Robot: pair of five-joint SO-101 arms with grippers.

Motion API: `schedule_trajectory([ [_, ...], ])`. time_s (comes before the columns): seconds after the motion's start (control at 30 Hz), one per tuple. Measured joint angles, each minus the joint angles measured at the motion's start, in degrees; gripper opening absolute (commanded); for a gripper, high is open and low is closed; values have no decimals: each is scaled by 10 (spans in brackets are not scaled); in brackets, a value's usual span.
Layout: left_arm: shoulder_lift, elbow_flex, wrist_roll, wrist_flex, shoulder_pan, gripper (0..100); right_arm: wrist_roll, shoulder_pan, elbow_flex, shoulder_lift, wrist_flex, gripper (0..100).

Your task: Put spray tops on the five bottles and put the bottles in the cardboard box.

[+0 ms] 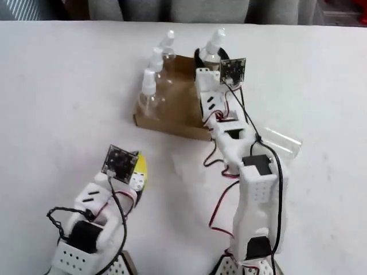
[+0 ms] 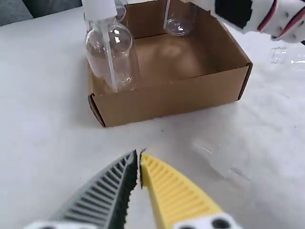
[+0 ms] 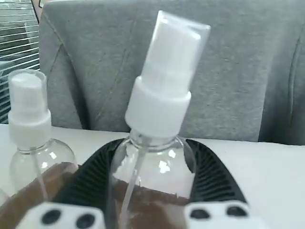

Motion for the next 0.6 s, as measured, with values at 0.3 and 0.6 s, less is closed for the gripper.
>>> schedule_trajectory([
  [0.3, 0, 0, 0, 0, 0, 23, 2, 0, -29, 41, 0, 16],
  [0.6, 0, 0, 0, 5, 0, 23, 45, -1, -69, 83, 0, 16],
])
